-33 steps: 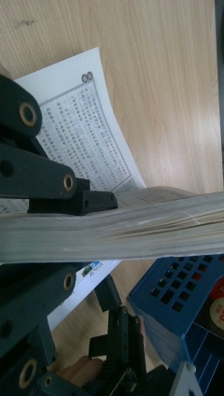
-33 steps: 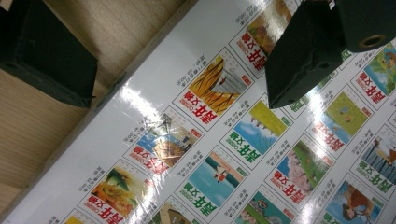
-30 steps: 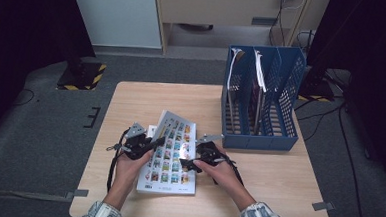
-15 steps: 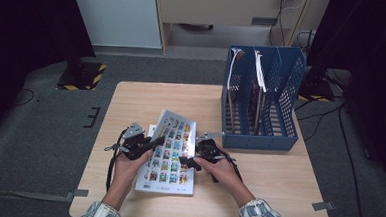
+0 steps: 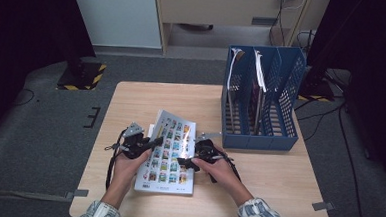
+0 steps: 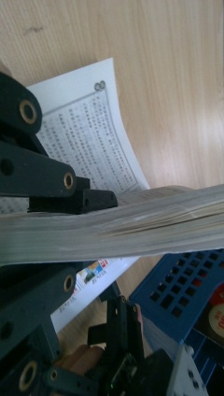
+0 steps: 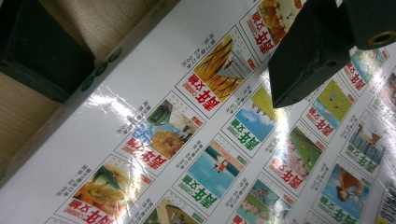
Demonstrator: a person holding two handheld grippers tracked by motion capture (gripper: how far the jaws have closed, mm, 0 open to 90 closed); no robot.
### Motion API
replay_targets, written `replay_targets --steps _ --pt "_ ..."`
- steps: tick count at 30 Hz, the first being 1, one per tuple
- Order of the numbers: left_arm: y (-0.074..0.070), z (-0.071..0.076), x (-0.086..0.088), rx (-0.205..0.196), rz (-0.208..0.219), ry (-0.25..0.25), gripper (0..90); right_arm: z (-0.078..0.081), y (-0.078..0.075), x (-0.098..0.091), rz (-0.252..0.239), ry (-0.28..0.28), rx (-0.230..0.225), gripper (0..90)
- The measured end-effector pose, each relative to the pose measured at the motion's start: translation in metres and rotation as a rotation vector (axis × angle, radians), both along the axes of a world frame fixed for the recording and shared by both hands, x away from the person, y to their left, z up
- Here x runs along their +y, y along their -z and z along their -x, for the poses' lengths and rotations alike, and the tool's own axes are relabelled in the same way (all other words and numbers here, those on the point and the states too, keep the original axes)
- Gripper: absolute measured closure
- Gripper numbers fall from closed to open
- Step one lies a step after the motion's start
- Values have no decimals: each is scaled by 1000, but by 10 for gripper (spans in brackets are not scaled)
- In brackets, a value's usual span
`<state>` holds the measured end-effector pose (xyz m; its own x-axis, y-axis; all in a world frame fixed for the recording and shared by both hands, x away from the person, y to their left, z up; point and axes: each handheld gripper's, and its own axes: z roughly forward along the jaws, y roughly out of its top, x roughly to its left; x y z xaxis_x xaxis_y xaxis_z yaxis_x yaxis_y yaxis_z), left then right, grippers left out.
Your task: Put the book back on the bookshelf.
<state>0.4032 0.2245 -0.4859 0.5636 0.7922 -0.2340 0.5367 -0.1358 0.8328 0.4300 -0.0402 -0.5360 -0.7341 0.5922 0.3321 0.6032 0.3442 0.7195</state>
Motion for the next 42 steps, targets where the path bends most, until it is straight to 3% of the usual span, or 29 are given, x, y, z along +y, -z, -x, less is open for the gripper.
replay_targets --steps 5,9,13,17,21,24,26,30,37,42 --pt "14 -9 1 53 -55 -45 757 2 1 2 21 -2 -25 74" --pt "22 -12 7 77 -82 -97 660 3 1 3 37 -8 -53 76" --pt "19 -11 19 56 -140 -220 500 4 2 3 47 -14 -76 75" --pt "9 -6 38 5 -119 -284 518 5 3 3 43 -14 -75 75" --pt "14 -5 40 30 -165 -252 509 4 3 2 41 -15 -74 79" --pt "25 -8 35 90 -178 -204 494 4 3 2 40 -19 -75 80" --pt "30 -9 32 98 -219 -185 495 4 3 2 41 -19 -75 80" --pt "31 -8 30 97 -209 -188 495 4 3 2 41 -23 -76 81" --pt "37 -10 33 138 -118 -161 508 1 2 5 41 -13 -68 80" --pt "37 -10 34 137 -129 -164 508 -4 1 14 29 2 -52 125"
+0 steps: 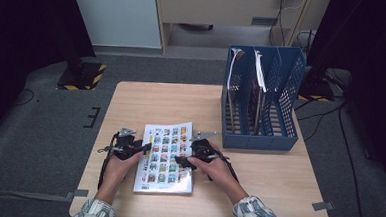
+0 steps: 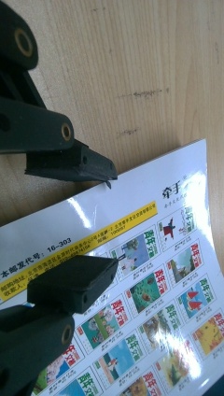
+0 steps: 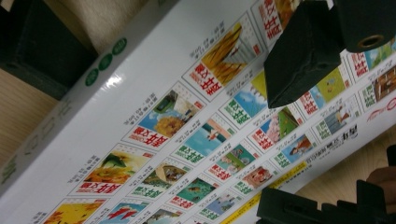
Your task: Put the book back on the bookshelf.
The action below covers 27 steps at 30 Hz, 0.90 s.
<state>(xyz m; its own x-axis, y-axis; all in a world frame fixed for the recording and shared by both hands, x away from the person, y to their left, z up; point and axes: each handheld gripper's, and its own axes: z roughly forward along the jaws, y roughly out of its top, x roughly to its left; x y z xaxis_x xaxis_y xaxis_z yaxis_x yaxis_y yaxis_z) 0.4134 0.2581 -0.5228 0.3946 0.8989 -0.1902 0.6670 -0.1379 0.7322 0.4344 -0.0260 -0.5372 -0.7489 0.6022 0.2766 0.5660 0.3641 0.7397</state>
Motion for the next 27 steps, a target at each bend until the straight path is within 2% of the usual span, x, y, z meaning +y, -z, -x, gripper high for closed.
replay_targets --steps 1,11,13,16,18,24,27 --pt "0 0 -1 0 -4 -2 508 -2 0 1 -4 -1 -7 132" --pt "0 0 -1 3 -2 1 508 -10 -5 12 18 -24 47 166" --pt "0 0 -1 1 -2 3 508 -11 -5 15 8 -39 60 226" --pt "-1 0 -2 -2 -9 -1 506 -9 -8 23 35 -52 43 164" --pt "-1 0 -2 -3 -10 0 506 -10 -11 24 39 -48 37 180" --pt "0 0 -2 0 -4 -2 505 -7 -16 29 106 -55 0 180" --pt "-1 0 -1 1 -5 -3 504 -5 -20 31 111 -59 -14 192"
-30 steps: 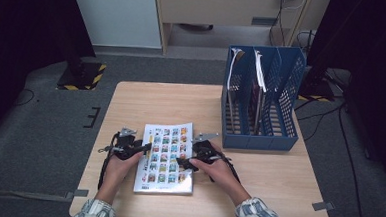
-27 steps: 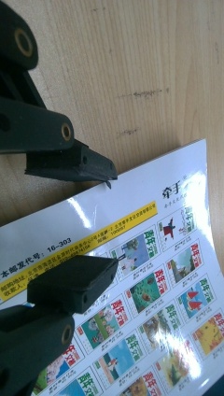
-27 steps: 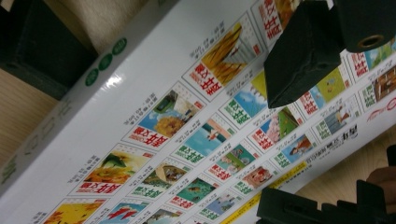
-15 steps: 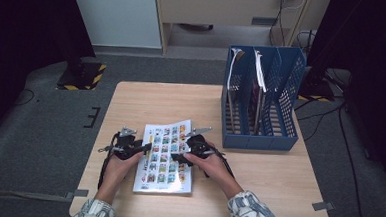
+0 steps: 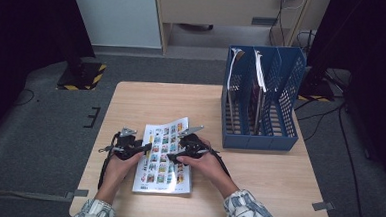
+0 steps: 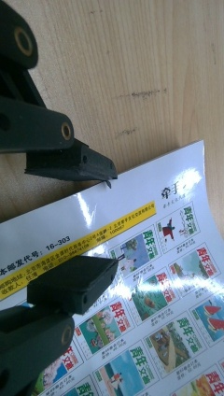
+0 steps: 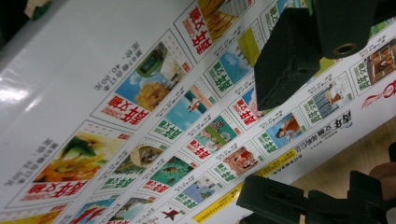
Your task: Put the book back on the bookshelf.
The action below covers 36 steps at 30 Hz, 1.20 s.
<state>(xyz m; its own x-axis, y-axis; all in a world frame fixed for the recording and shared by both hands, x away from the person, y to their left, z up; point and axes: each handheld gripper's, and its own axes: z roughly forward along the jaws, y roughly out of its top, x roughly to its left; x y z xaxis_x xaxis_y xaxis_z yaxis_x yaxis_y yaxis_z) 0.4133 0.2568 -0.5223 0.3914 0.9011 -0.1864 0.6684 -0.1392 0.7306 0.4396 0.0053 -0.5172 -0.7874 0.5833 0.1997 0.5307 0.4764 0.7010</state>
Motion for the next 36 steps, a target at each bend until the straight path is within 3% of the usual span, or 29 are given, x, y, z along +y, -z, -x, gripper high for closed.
replay_targets --steps 9,22,29,33,36 --pt "0 1 2 0 5 -7 502 3 -14 10 -2 -24 -24 194" --pt "1 1 2 -3 9 -12 501 -4 -17 18 -6 -1 47 162" --pt "0 1 2 -3 6 -13 502 -6 -16 24 -3 1 40 154" --pt "0 2 1 -4 3 -14 502 -7 -17 27 -5 21 60 163" --pt "0 2 2 -2 4 -14 501 -7 -18 26 -2 28 57 227"
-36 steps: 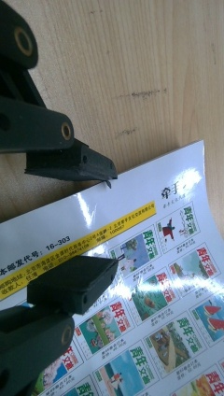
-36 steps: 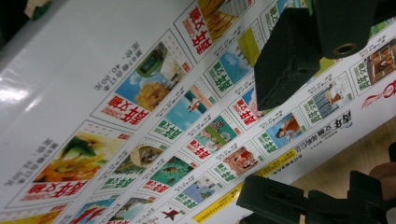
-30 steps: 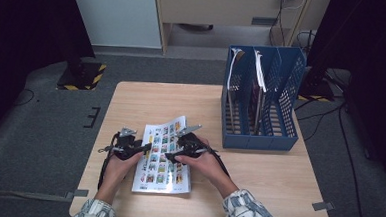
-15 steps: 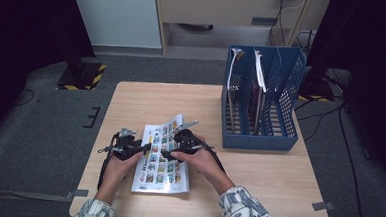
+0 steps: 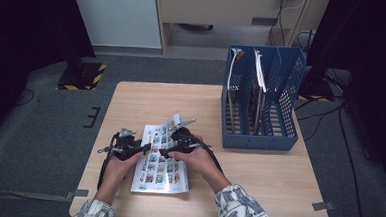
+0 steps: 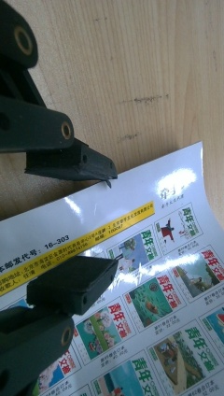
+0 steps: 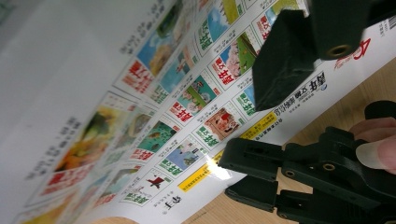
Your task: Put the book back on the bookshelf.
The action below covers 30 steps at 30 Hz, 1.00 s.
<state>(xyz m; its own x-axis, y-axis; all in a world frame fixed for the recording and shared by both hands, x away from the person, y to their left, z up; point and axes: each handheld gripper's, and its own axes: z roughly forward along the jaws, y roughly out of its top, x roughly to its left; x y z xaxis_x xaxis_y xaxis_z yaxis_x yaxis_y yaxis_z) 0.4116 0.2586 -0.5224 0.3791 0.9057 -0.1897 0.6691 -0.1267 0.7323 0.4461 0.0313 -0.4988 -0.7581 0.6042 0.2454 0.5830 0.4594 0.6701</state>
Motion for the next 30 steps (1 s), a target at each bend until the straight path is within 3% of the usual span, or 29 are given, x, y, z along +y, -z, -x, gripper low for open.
replay_targets --steps 5,13,16,30 --pt "-1 1 0 -1 -7 0 500 0 -3 -4 -9 44 19 404" --pt "-2 1 0 7 -14 -3 500 -1 -8 -10 -40 97 36 597" --pt "-3 2 0 11 -11 -3 500 -1 -10 -12 -58 109 15 657" --pt "-7 2 1 -13 31 5 445 8 -21 -11 -72 94 -85 693"
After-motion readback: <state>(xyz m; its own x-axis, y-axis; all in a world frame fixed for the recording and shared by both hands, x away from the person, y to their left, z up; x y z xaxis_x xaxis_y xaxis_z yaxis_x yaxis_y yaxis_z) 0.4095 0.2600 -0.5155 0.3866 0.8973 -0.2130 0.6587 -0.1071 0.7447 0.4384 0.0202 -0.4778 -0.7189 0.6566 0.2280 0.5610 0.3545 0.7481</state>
